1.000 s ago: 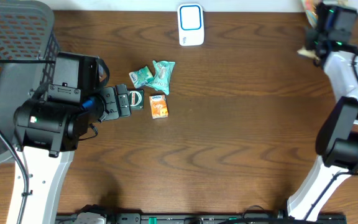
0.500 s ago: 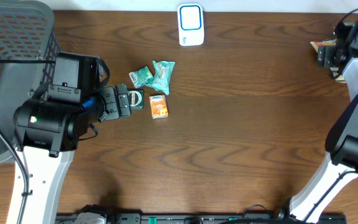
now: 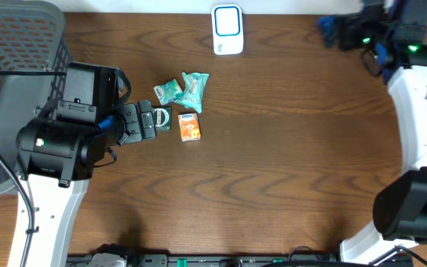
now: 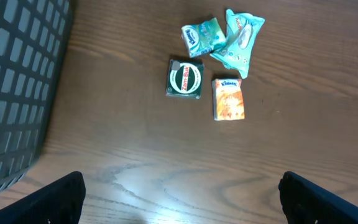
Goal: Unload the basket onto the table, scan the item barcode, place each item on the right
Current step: 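Carry the snack bag to the far right and release it, then move the right gripper over the green wipes pack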
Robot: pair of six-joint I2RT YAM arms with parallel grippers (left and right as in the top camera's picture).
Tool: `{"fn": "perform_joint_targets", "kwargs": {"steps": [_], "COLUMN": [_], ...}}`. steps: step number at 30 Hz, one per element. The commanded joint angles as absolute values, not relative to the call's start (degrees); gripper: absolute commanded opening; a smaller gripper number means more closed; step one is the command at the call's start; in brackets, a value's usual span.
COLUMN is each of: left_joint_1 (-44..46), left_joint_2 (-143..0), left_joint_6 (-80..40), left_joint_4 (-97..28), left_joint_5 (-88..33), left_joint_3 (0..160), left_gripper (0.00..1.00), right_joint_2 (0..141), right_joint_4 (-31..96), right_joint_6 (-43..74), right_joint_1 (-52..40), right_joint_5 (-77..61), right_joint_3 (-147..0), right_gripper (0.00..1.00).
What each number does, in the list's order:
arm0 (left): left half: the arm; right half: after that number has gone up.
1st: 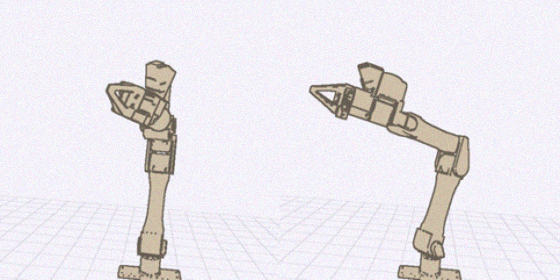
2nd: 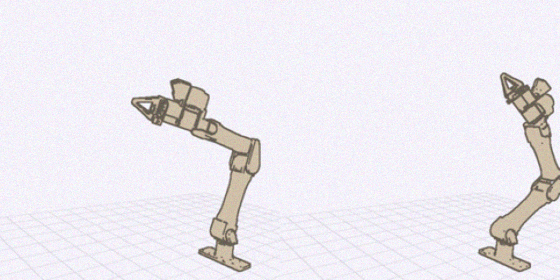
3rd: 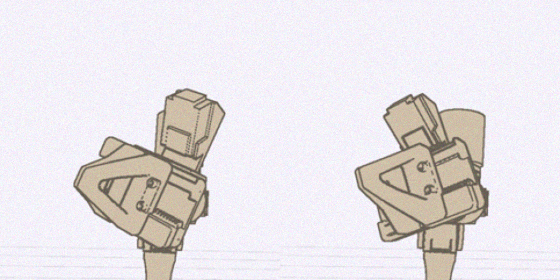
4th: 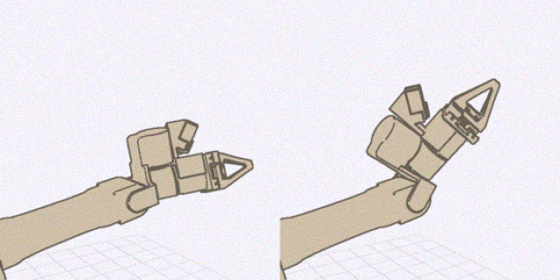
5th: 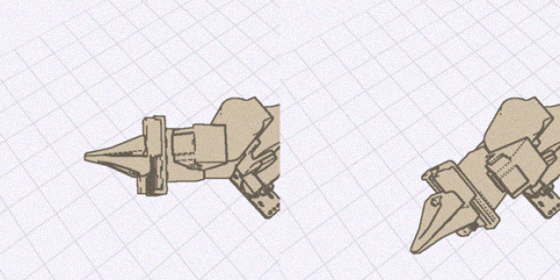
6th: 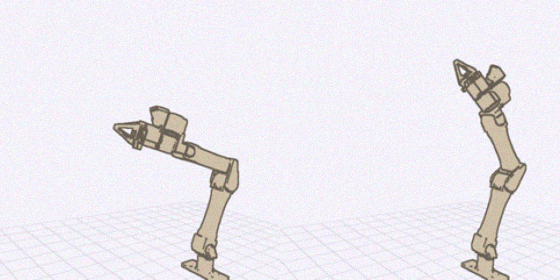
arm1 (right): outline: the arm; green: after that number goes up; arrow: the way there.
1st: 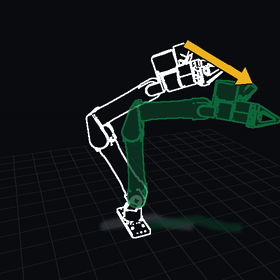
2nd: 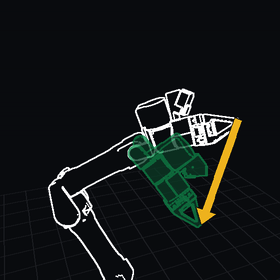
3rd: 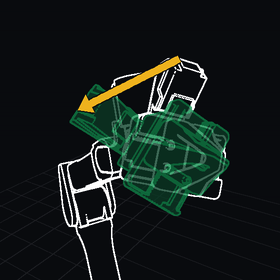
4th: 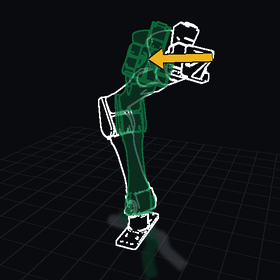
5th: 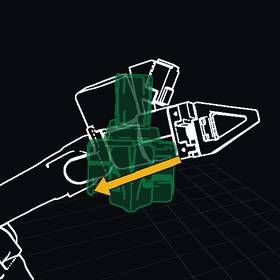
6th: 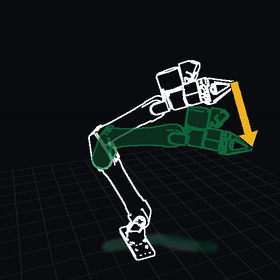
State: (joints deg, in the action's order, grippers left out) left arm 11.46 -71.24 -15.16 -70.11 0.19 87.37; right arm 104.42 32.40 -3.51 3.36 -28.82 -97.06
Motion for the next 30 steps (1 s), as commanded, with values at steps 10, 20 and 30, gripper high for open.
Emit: {"fn": "perform_joint_targets", "kwargs": {"steps": [10, 20, 30], "left_joint_1": [11.55, 11.55, 11.55], "left_joint_2": [-71.16, -71.18, -71.16], "left_joint_6": [-15.05, -15.05, -15.05], "left_joint_4": [-70.11, -70.11, -70.11], "left_joint_5": [0.71, 0.71, 0.71], "left_joint_3": [87.99, 87.99, 87.99], "left_gripper": [0.98, 0.98, 0.97], "right_joint_2": [107.2, 107.42, 117.4], "right_joint_4": [40.14, 40.27, 32.86], "right_joint_6": [1.78, 2.5, 7.33], "right_joint_1": [-16.49, -25.78, -27.05], "right_joint_5": [-31.0, -15.18, -14.76], "right_joint_3": [-96.62, -96.62, -96.64], "right_gripper": [0.99, 0.99, 0.99]}}
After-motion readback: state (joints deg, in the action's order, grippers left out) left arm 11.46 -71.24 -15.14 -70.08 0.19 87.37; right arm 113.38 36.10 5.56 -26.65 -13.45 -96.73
